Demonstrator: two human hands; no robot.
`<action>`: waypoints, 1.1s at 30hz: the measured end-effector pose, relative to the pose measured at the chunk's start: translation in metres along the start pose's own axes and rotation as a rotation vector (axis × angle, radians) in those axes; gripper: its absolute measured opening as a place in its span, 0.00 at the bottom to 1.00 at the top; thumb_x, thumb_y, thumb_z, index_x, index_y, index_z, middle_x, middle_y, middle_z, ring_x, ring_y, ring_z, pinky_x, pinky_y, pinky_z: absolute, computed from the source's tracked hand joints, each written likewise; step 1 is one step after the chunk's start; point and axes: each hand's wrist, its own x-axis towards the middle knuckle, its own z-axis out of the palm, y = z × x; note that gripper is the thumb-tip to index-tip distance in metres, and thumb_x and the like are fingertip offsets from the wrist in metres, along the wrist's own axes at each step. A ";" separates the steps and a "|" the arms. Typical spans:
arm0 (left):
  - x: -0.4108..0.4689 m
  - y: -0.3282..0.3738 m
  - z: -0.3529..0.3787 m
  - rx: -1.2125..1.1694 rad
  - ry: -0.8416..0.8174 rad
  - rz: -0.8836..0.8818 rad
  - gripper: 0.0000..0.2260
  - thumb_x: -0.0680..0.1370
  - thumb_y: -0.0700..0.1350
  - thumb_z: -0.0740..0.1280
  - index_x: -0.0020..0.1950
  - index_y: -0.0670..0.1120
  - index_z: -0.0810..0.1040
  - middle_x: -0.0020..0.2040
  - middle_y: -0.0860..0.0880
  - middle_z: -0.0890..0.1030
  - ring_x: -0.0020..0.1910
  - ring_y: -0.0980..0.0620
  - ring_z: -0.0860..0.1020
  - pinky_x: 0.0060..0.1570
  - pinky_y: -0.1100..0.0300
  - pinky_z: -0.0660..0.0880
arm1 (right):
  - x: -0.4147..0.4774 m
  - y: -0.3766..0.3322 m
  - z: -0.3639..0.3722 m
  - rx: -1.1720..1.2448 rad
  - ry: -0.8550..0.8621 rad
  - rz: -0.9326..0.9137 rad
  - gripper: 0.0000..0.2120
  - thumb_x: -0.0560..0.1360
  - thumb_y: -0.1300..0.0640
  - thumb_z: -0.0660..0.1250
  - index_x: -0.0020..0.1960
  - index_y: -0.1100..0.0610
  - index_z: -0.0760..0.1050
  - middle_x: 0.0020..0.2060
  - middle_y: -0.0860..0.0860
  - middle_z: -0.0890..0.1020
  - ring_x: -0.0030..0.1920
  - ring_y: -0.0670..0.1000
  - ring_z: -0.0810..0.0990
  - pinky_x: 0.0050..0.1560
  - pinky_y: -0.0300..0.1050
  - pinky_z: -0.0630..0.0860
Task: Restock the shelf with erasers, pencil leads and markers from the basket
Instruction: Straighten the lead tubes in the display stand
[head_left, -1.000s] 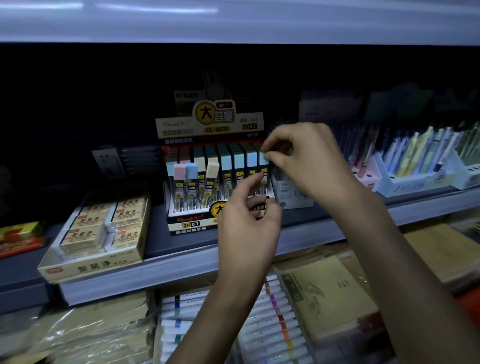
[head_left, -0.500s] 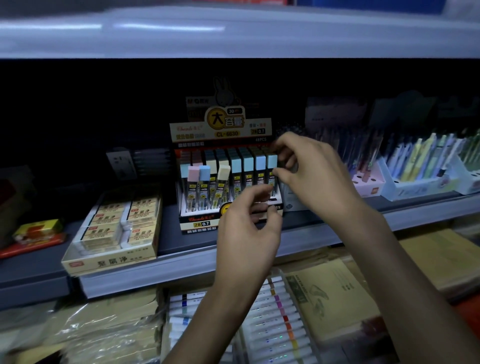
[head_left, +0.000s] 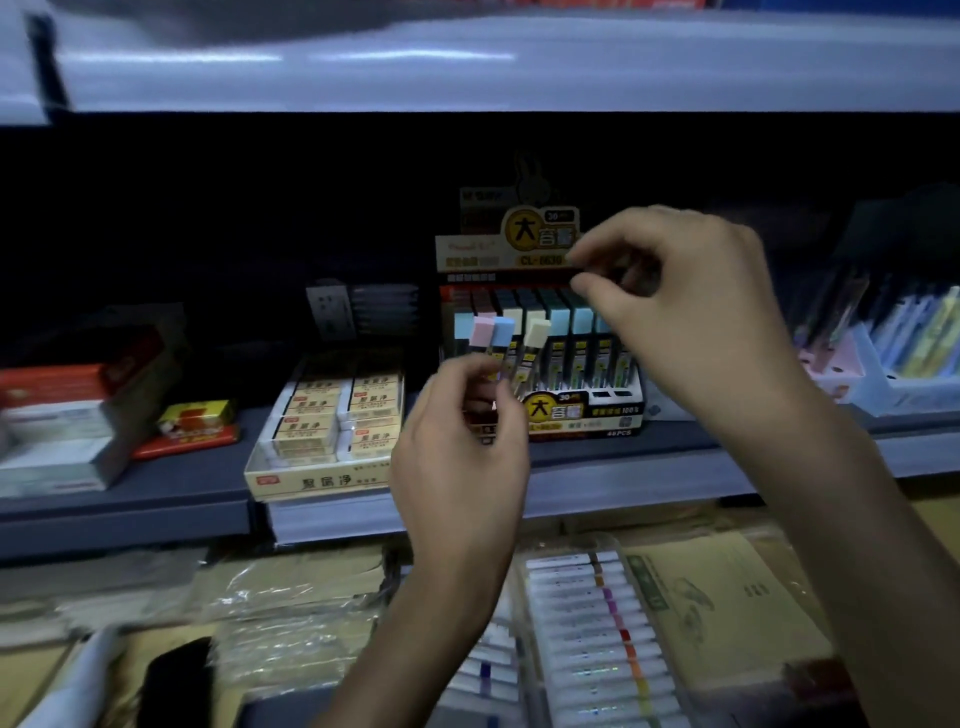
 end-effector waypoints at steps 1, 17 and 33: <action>0.004 -0.001 -0.003 0.017 0.026 0.007 0.06 0.81 0.46 0.69 0.56 0.56 0.80 0.46 0.60 0.82 0.48 0.60 0.81 0.46 0.54 0.79 | 0.000 -0.006 0.005 -0.005 -0.039 -0.020 0.06 0.76 0.53 0.75 0.52 0.46 0.85 0.42 0.41 0.82 0.46 0.44 0.77 0.49 0.45 0.77; 0.037 -0.026 -0.017 0.081 -0.023 -0.105 0.09 0.80 0.45 0.72 0.60 0.52 0.84 0.47 0.58 0.84 0.48 0.61 0.82 0.50 0.54 0.81 | 0.011 -0.020 0.056 -0.069 -0.242 -0.081 0.03 0.76 0.47 0.73 0.50 0.43 0.84 0.46 0.42 0.83 0.56 0.47 0.75 0.54 0.49 0.76; 0.046 -0.031 -0.015 0.161 -0.028 -0.165 0.04 0.79 0.52 0.73 0.52 0.55 0.86 0.41 0.60 0.85 0.41 0.63 0.82 0.44 0.55 0.81 | 0.013 -0.030 0.066 -0.108 -0.240 -0.057 0.02 0.75 0.52 0.75 0.46 0.45 0.85 0.44 0.44 0.85 0.50 0.48 0.82 0.52 0.51 0.81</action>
